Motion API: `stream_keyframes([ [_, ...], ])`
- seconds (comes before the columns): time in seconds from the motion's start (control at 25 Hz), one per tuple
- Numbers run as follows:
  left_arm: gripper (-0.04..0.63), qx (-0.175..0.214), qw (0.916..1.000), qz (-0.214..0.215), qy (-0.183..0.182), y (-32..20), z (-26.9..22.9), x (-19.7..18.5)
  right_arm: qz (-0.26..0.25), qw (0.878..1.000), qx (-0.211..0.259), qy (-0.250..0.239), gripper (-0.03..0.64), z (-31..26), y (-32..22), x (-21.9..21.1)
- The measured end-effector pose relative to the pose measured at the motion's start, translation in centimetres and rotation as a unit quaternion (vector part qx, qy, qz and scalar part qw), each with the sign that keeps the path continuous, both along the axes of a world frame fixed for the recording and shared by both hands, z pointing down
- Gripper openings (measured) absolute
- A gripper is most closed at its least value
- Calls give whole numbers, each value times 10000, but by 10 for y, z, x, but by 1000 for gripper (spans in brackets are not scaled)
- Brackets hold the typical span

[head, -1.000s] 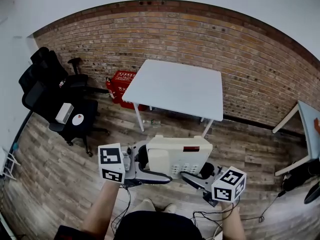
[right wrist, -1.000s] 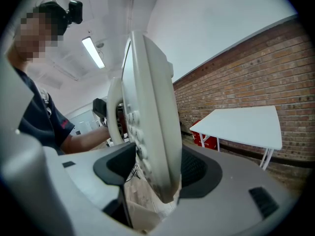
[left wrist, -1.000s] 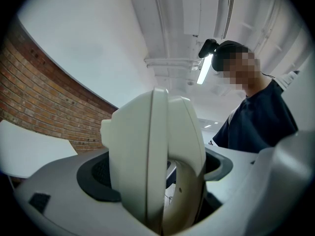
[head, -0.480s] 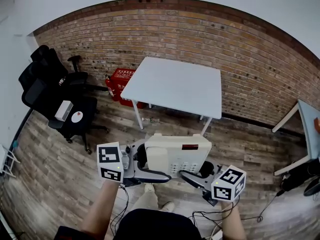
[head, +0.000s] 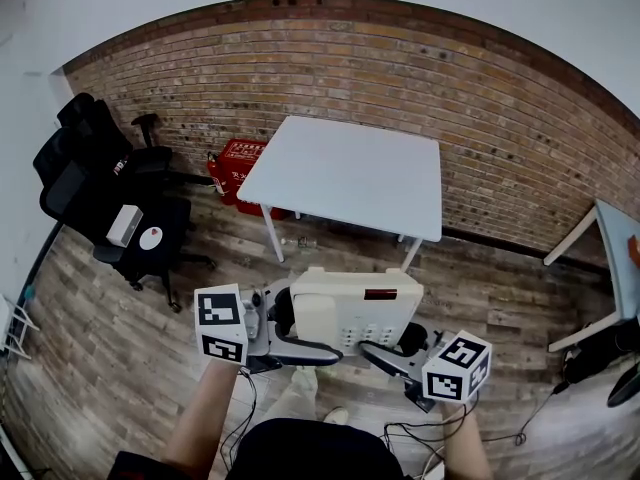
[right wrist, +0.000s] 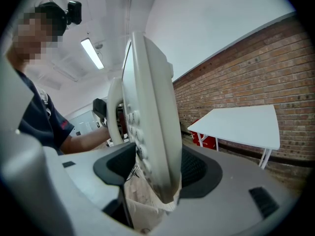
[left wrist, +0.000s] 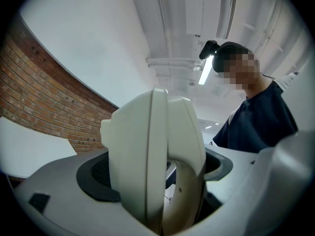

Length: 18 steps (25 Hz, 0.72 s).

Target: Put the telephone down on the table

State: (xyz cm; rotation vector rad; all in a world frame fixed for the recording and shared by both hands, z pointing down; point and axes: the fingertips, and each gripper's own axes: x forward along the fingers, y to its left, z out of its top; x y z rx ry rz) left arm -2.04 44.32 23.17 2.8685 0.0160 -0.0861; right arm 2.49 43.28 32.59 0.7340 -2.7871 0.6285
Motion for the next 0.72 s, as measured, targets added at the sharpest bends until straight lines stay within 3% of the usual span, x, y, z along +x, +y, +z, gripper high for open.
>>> stream_keyframes([
  [0.72,454,-74,9999,108,-46,-73,2,7,137,9999,-61,-58,258,2,-71,6],
])
